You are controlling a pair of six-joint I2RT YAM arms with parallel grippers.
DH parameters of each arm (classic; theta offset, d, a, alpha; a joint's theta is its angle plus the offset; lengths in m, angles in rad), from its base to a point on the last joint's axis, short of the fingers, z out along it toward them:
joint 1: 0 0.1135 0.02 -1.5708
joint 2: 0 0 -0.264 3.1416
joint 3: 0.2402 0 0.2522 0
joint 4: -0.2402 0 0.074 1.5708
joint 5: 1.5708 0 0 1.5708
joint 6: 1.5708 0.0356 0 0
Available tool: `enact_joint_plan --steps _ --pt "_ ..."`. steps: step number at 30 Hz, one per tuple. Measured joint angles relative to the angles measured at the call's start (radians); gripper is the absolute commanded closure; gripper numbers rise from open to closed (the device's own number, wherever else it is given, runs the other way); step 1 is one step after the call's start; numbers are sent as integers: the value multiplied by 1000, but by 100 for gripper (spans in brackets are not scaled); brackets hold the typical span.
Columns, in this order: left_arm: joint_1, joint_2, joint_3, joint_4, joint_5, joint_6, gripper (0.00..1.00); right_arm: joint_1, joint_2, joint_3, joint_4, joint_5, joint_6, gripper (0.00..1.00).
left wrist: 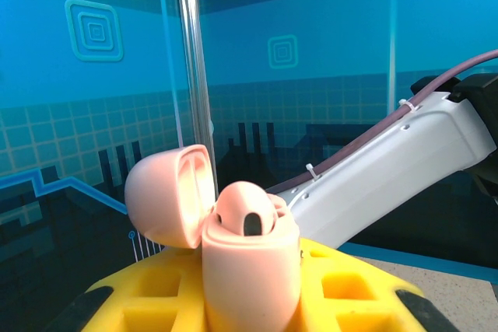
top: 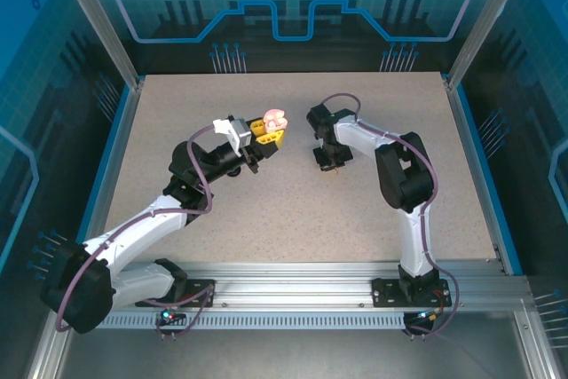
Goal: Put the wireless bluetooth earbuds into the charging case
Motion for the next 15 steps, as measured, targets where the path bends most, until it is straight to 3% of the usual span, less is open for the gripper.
enact_joint_plan --steps 15 --pt "0 0 0 0 0 0 100 0 -249 -61 72 -1 109 94"
